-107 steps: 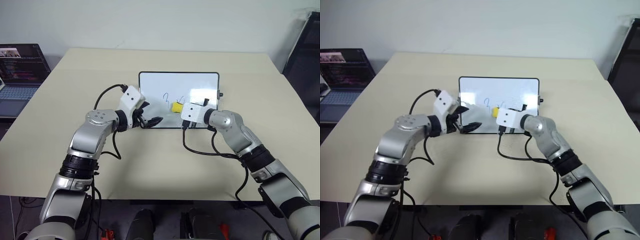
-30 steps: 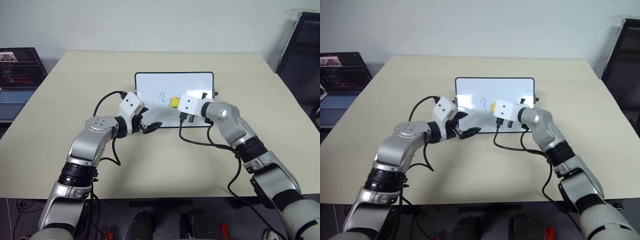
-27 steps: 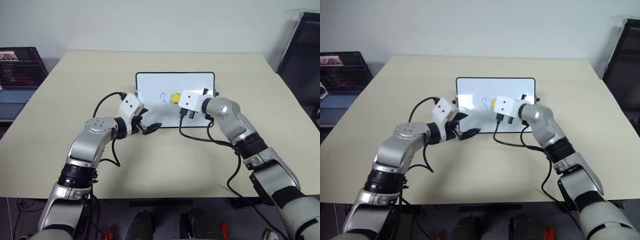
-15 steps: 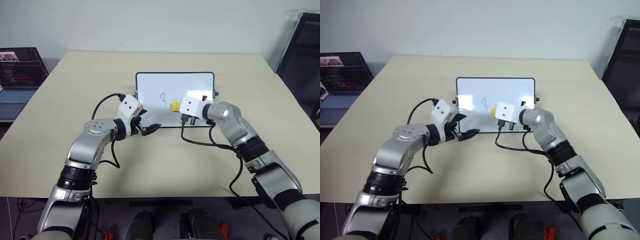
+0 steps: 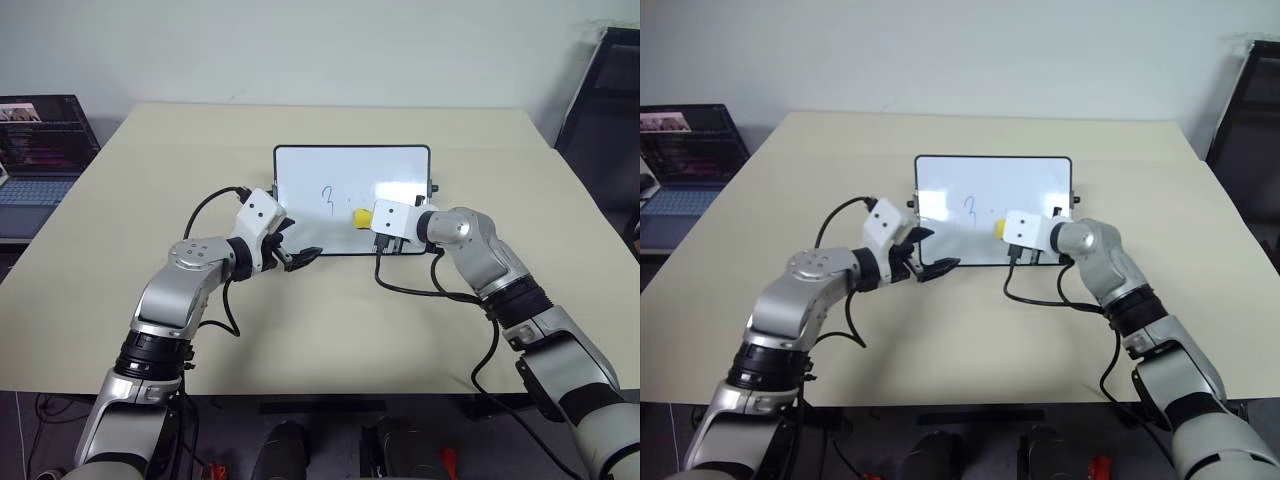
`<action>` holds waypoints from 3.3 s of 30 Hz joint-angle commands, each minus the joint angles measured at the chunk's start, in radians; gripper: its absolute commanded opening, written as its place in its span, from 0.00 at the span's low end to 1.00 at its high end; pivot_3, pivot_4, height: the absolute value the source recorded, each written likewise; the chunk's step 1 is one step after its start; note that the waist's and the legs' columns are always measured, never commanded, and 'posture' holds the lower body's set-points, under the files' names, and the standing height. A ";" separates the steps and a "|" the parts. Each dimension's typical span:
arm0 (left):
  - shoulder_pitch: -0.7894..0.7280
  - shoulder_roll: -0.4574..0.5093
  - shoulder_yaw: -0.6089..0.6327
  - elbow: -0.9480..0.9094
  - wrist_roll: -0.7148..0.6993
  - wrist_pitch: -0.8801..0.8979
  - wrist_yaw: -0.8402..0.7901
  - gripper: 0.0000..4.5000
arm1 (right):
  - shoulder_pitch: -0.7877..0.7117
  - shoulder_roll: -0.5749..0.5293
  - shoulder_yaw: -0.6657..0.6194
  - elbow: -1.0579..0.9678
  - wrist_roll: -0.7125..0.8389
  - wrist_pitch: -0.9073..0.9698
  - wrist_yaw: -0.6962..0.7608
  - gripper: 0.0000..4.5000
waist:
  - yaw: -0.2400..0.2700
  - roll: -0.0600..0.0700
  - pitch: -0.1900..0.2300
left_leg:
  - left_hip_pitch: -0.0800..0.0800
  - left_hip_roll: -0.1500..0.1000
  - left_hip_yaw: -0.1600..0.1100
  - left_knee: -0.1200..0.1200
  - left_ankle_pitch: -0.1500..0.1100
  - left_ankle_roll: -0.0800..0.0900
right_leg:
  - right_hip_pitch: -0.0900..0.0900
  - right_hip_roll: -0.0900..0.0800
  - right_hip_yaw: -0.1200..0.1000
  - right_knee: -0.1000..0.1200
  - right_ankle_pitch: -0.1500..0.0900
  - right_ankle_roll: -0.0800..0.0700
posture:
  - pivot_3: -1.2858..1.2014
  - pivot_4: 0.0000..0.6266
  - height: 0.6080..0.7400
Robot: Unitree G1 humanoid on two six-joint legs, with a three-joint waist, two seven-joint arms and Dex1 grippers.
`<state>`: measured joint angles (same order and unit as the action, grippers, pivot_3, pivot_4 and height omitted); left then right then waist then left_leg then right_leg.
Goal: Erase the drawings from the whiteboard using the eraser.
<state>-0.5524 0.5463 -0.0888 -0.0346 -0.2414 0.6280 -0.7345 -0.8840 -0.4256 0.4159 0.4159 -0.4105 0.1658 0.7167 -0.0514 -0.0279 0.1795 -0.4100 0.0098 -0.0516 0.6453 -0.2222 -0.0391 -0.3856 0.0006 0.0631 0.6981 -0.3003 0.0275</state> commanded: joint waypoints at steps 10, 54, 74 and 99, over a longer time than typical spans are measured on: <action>-0.017 -0.003 0.012 -0.059 -0.008 0.020 0.013 1.00 | -0.041 -0.006 -0.004 0.057 0.000 -0.005 -0.014 0.24 | -0.003 0.000 0.000 | 0.001 0.000 0.001 0.000 0.000 0.000 | 0.001 0.000 0.001 0.000 0.001 0.000 | 0.52 0.24 1.00; 0.178 -0.125 0.215 -0.173 -0.051 -0.032 0.253 1.00 | 0.289 0.134 -0.338 -0.485 0.394 0.137 -0.067 0.24 | 0.006 0.000 0.000 | -0.007 0.000 -0.002 -0.002 0.000 0.000 | -0.003 -0.001 0.002 -0.005 0.000 0.000 | 0.52 0.24 1.00; 0.204 -0.189 0.234 -0.242 -0.050 -0.047 0.390 1.00 | 0.563 0.218 -0.350 -0.587 0.464 -0.019 -0.232 0.24 | 0.015 0.000 0.000 | -0.004 0.000 -0.001 -0.001 0.000 0.000 | -0.002 0.000 0.001 -0.003 0.000 0.000 | 0.52 0.24 1.00; 0.029 0.007 0.116 -0.009 0.010 -0.068 0.172 1.00 | 0.286 0.065 -0.142 -0.519 0.309 0.144 -0.133 0.24 | 0.016 0.000 0.000 | -0.004 0.000 -0.001 -0.002 0.000 0.000 | -0.003 0.000 -0.001 -0.004 0.000 0.000 | 0.52 0.24 1.00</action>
<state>-0.4986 0.5338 0.0344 -0.0499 -0.2446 0.5807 -0.5362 -0.5631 -0.3504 0.2608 -0.1078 -0.0787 0.3189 0.5698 -0.0356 -0.0277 0.1799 -0.4144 0.0100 -0.0523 0.6436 -0.2221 -0.0388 -0.3883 0.0010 0.0623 0.6942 -0.2998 0.0275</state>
